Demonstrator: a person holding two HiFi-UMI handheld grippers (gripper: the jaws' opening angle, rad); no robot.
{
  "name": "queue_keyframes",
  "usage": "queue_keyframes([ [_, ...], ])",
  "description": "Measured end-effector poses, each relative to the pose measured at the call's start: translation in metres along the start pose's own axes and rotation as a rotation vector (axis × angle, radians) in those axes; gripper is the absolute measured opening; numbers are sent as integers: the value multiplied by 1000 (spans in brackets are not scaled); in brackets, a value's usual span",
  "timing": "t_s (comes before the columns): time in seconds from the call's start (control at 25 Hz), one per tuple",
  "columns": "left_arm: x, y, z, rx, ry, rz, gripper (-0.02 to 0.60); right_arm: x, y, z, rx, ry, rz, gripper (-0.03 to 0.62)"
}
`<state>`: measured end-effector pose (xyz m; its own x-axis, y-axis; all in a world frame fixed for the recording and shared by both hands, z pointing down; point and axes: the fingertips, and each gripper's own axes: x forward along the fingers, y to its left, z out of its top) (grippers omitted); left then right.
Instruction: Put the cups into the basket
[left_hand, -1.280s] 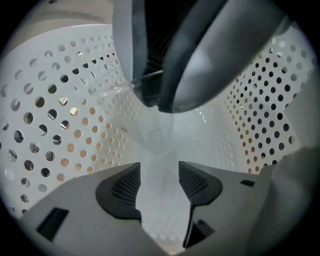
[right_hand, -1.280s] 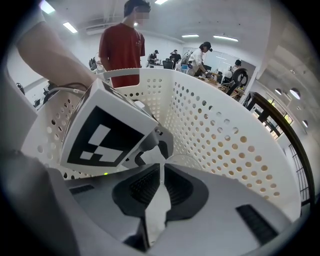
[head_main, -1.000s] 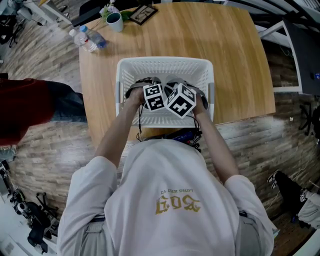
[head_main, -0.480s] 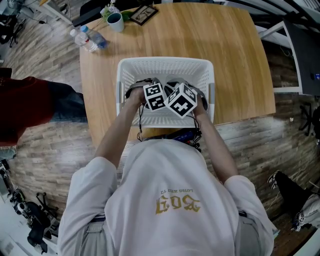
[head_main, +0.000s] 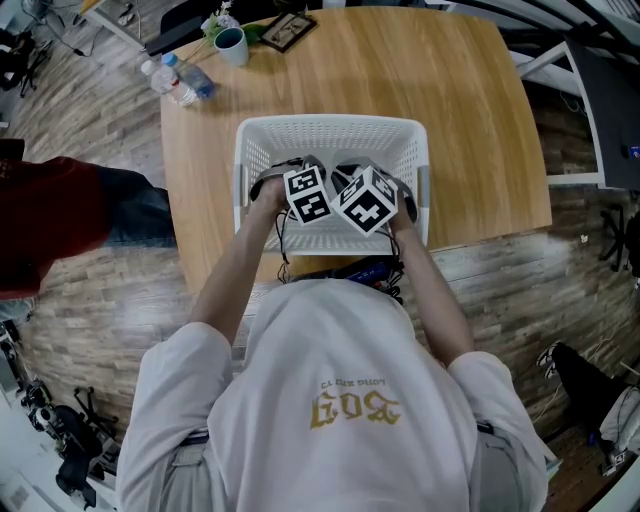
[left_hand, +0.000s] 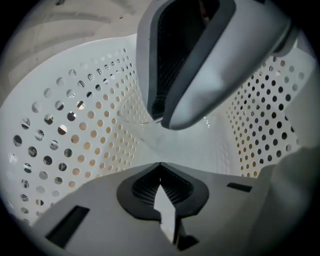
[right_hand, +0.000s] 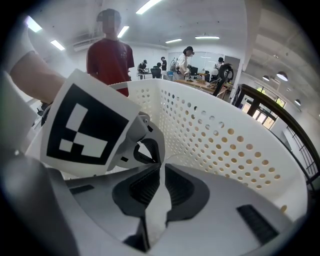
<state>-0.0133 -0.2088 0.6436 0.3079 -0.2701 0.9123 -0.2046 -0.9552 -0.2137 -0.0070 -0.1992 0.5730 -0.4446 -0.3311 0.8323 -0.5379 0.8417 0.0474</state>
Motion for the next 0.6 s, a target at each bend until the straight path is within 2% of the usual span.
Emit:
queue_keyframes([
  [0.44,-33,13,9,-72,-45,66,8,-9,-3,2,62,-42,3,31],
  [0.6,-49,19,19,-129,-105,92,8,-13,-4,4,101,-66,2,31],
])
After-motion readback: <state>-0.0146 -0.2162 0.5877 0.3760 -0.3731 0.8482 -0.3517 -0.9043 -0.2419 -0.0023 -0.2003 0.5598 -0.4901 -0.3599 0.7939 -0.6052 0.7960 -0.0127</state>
